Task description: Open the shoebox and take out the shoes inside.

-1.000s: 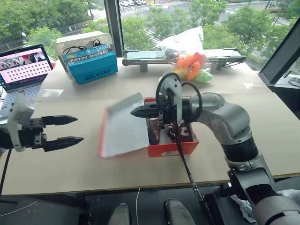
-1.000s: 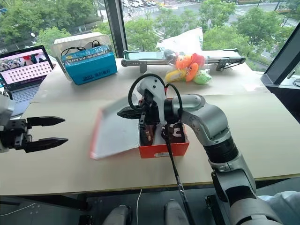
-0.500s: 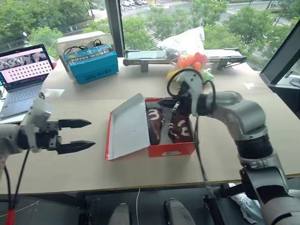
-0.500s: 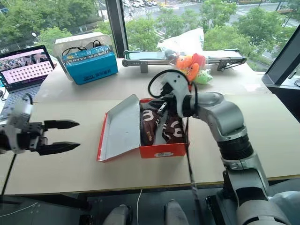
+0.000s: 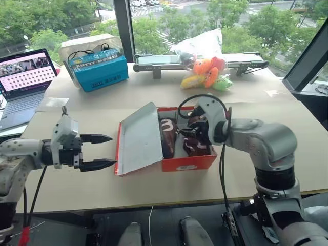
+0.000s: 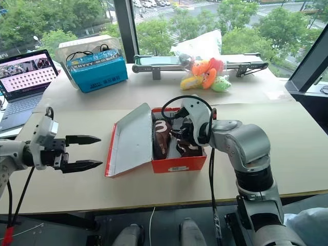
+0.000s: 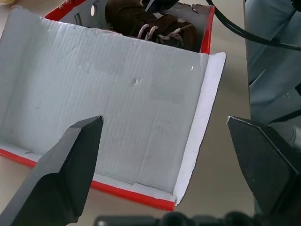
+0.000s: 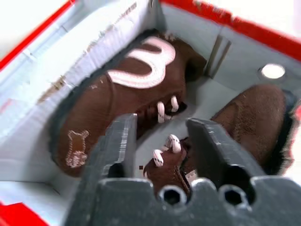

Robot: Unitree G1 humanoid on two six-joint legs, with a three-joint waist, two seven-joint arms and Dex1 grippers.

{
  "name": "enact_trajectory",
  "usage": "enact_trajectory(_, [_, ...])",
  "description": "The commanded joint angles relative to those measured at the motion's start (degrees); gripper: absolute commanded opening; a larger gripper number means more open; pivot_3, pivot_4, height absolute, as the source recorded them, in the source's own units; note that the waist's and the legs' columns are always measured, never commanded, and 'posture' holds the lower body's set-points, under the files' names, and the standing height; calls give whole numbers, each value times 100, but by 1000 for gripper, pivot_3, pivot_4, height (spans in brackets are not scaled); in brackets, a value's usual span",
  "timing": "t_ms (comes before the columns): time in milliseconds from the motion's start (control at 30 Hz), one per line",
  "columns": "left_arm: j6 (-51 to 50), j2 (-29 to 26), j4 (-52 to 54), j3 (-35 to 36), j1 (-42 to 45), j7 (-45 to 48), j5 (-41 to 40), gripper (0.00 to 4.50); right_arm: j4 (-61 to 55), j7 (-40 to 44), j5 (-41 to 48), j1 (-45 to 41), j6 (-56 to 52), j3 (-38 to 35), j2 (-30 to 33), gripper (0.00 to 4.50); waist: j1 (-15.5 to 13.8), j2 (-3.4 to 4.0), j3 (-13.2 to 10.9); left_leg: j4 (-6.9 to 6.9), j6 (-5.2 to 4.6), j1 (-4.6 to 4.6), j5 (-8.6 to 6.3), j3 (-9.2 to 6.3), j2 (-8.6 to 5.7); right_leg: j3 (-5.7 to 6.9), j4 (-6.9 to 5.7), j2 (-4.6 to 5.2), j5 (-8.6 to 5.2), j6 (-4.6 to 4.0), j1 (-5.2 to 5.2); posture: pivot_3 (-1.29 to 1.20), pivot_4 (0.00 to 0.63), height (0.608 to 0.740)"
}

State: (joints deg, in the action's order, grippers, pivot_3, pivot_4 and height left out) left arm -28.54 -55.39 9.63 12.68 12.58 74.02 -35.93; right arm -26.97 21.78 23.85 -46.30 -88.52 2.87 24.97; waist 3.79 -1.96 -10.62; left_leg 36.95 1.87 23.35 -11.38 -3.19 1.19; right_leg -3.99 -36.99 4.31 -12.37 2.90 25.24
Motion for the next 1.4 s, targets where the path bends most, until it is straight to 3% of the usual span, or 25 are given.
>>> enact_trajectory(33, [76,125,158,-67,192,-74,-33,4500,-727,-133,104,-136,-389,174,373,3813,-8,0,0,0,0,0,0,0,-1,0,0,1,0,0,0,0,150,706])
enact_trajectory(100, [69,206,91,-164,318,-97,-9,4500,-1032,-115,263,-164,-398,633,739,4432,-13,0,0,0,0,-1,0,-1,-1,1,0,0,0,1,0,0,150,706])
enact_trajectory(133, [76,243,39,-223,388,-107,18,4500,-1151,-118,296,-192,-398,897,909,4470,-13,0,0,0,0,-2,0,0,-1,0,0,1,-1,1,-1,0,150,706])
enact_trajectory(700, [80,425,-42,-472,708,-91,160,4500,-294,-602,-612,62,524,2656,1300,4470,-35,-7,4,1,0,-4,0,0,-1,1,6,1,-3,2,-6,0,150,706])
enact_trajectory(1000, [73,443,28,-433,659,-135,152,4500,14,-525,-1013,254,810,3069,1330,4470,-44,-82,51,1,0,-48,0,-1,2,2,15,0,-3,3,-52,0,150,706])
enact_trajectory(1167, [72,437,48,-423,658,-155,143,4500,41,-437,-1148,268,880,3225,1352,3243,-89,-84,52,0,0,-83,-1,-1,3,5,31,1,-11,-6,-95,0,150,706])
enact_trajectory(1400, [88,420,56,-403,660,-148,144,4500,60,-301,-1232,289,895,3244,1287,833,-152,-87,54,0,0,-85,-1,-1,2,6,31,3,-13,-10,-98,0,150,706])
